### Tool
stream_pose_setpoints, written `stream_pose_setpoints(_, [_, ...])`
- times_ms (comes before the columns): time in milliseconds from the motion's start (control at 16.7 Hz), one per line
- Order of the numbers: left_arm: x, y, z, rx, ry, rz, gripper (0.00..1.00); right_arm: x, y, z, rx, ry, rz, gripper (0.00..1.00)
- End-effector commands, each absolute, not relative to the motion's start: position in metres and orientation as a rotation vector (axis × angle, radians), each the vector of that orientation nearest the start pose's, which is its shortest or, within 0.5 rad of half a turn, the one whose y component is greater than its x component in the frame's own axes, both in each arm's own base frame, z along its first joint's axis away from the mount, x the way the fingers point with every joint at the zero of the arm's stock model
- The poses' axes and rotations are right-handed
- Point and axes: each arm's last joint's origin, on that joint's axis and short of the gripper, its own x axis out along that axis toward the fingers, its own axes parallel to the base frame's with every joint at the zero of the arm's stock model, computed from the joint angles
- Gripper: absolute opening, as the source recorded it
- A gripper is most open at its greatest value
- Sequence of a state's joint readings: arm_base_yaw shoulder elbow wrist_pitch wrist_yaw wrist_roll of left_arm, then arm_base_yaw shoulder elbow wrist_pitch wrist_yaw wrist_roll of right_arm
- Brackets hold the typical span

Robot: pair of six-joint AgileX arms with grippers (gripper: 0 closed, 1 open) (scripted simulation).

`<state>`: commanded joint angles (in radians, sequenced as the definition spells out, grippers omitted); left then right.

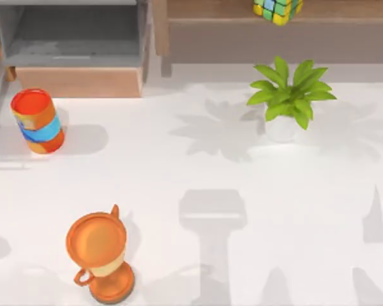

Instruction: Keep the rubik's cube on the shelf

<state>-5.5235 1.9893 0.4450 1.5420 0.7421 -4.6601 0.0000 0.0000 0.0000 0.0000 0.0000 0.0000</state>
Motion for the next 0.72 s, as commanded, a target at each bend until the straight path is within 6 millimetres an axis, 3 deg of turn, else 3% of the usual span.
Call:
stream_pose_setpoints(180, [0.2291,0.1752,0.0952,1.573,-0.014,-0.013,1.00,0.1057,-0.0012,0.1600,0.000,0.000,0.000,1.00])
stream_pose_setpoints(720, [0.2339,0.1753,0.0950,1.571,-0.015,-0.015,1.00,0.1057,-0.0012,0.1600,0.000,0.000,0.000,1.00])
